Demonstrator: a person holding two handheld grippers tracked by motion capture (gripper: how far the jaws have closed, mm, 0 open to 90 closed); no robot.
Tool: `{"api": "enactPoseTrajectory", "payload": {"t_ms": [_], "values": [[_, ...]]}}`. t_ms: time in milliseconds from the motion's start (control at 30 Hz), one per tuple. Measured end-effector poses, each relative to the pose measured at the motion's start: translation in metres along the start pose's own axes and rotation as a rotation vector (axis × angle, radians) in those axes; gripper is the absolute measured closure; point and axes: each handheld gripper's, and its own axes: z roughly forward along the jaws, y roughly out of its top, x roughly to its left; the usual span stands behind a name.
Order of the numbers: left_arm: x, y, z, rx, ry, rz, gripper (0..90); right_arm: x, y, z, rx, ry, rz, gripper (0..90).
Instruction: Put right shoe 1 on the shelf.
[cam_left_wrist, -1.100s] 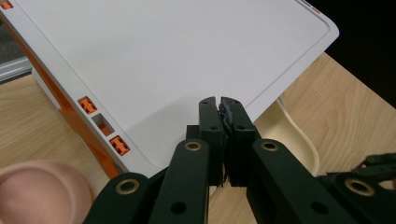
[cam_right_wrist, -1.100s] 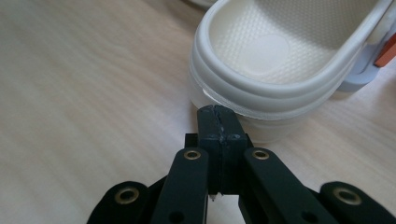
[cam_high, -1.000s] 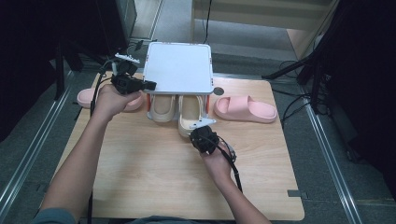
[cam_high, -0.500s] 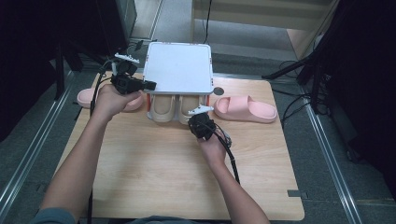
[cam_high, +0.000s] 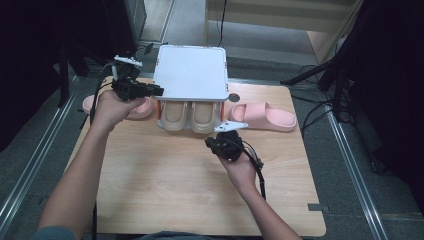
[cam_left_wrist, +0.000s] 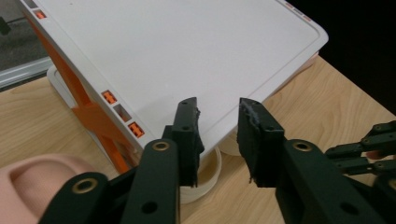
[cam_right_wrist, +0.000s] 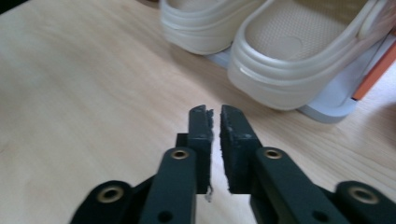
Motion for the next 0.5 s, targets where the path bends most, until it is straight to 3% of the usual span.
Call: {"api": "enactPoseTrajectory", "payload": {"t_ms": [67, 167, 267, 433, 500], "values": [[0.000, -0.003, -0.008, -0.011, 0.004, -0.003, 64.0, -0.002, -0.004, -0.011, 0.006, 0.057, -0.005, 69.9], [0.000, -0.007, -0.018, -0.013, 0.007, -0.007, 59.4, -0.007, -0.013, -0.025, 0.031, 0.112, -0.006, 66.9], [0.002, -0.013, -0.026, -0.003, 0.012, -0.009, 56.9, -0.011, -0.022, -0.035, 0.022, 0.121, -0.039, 65.2], [0.011, -0.027, -0.038, -0.007, 0.021, -0.048, 54.9, -0.023, -0.032, -0.039, 0.011, 0.145, -0.014, 62.9], [0.013, -0.032, -0.042, 0.000, 0.032, -0.041, 54.4, -0.025, -0.032, -0.039, 0.014, 0.146, -0.011, 62.2]]}}
